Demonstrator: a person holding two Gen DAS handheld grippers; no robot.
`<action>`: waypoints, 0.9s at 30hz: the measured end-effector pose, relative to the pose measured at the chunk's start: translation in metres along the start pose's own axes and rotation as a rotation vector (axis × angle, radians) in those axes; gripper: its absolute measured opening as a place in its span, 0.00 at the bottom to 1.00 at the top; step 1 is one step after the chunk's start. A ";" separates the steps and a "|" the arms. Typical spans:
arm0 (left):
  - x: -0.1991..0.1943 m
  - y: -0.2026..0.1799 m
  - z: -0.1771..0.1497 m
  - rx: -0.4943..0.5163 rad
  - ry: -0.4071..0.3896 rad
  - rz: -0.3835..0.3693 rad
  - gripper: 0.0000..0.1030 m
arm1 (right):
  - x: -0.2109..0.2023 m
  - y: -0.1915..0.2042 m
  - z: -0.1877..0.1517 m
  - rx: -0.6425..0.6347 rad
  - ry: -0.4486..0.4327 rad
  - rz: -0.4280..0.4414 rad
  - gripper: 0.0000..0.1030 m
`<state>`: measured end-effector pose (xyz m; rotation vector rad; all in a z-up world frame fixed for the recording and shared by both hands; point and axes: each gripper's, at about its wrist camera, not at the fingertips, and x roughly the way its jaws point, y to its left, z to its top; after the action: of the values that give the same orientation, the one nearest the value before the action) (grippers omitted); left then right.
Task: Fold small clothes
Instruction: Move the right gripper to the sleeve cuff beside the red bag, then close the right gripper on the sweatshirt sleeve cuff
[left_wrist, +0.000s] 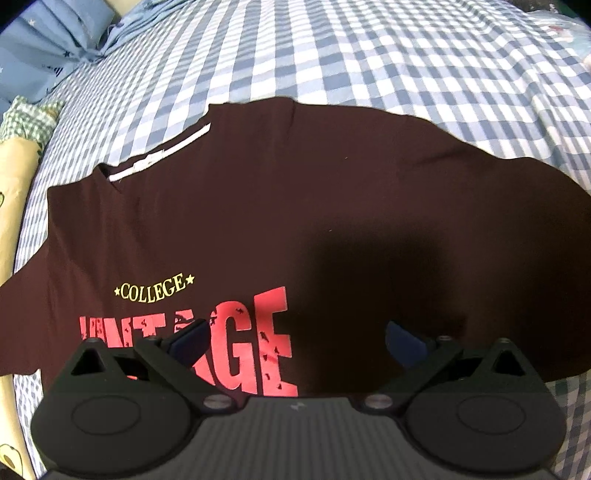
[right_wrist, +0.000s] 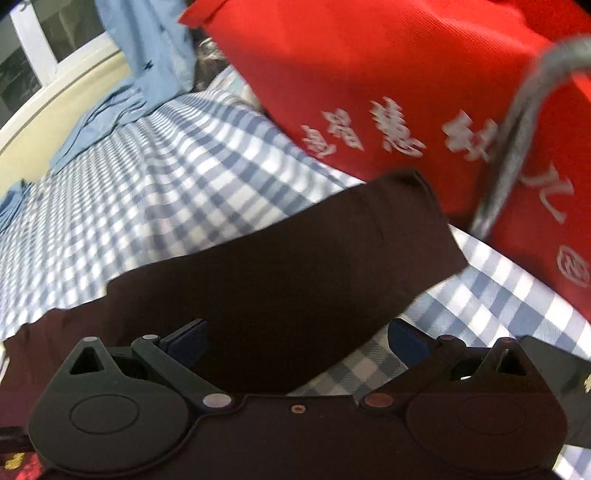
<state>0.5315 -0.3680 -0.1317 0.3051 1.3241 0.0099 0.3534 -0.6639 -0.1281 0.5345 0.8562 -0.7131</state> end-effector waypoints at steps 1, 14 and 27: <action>0.001 0.001 0.001 -0.002 0.005 0.007 0.99 | 0.004 -0.004 -0.003 0.018 -0.014 -0.019 0.95; -0.012 0.015 0.027 -0.083 -0.002 0.030 0.99 | 0.041 -0.050 0.010 0.120 -0.178 -0.252 0.79; -0.033 0.024 0.034 -0.122 -0.043 0.022 0.99 | 0.061 -0.046 0.008 0.128 -0.166 -0.276 0.59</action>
<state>0.5595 -0.3576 -0.0880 0.2147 1.2719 0.1015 0.3508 -0.7202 -0.1798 0.4675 0.7389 -1.0553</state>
